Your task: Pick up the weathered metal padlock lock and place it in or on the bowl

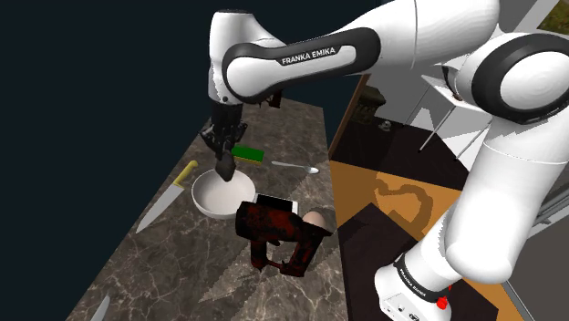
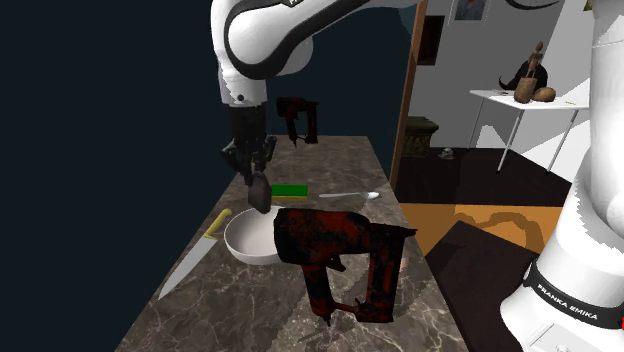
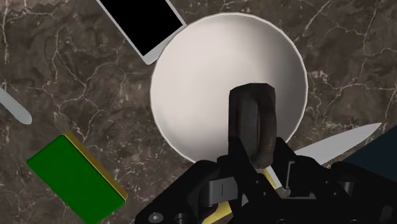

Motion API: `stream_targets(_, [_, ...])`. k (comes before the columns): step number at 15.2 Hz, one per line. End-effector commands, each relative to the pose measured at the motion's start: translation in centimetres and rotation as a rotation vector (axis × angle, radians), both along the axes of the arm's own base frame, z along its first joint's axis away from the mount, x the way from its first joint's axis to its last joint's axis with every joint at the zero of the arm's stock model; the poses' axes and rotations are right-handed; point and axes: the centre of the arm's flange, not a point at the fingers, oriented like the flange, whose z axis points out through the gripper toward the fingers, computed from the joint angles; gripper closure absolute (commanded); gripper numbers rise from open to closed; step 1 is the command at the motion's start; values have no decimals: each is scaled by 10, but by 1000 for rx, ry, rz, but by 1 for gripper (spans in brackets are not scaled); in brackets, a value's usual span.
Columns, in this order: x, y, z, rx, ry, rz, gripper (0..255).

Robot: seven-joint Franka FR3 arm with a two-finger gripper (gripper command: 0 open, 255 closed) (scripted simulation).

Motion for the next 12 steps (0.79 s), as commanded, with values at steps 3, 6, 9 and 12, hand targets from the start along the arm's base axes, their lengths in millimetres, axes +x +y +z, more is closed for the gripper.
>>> stream_targets(3, [1,0,-21,0,-1,0,255])
stream_targets(6, [1,0,-37,0,-1,0,255])
stream_targets(9, [1,0,-52,0,-1,0,255])
stream_targets(12, [1,0,-63,0,0,0,255])
